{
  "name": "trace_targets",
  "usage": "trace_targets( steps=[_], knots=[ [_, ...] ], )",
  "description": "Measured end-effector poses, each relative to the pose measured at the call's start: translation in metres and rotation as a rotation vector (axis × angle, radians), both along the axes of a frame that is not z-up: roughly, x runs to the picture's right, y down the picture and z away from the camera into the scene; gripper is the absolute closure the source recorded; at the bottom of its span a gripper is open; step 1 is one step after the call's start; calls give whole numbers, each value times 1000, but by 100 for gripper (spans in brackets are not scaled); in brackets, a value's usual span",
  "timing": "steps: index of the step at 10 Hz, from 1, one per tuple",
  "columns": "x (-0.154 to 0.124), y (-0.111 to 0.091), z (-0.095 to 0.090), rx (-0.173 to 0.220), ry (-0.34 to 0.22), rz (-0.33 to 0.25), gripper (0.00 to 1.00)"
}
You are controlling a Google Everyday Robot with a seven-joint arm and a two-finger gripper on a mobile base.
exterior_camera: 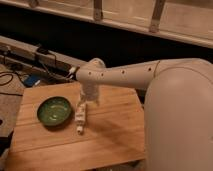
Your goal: Place the bottle in the ceramic bowl
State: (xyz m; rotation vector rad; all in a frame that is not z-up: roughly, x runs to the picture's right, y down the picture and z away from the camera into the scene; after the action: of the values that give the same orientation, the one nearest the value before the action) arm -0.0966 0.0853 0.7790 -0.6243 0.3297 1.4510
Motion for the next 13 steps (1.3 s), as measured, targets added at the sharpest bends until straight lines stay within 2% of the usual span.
trace_targets(
  steps=[2, 4, 5, 8, 9, 13],
  knots=[
    [2, -1, 2, -3, -5, -22, 35],
    [-12, 1, 18, -6, -49, -81, 35],
    [-9, 4, 34, -26, -78, -104, 35],
    [-6, 12, 56, -56, -129, -93, 35],
    [3, 17, 63, -68, -129, -83, 35],
    [-1, 25, 68, -84, -152, -86, 35]
  ],
)
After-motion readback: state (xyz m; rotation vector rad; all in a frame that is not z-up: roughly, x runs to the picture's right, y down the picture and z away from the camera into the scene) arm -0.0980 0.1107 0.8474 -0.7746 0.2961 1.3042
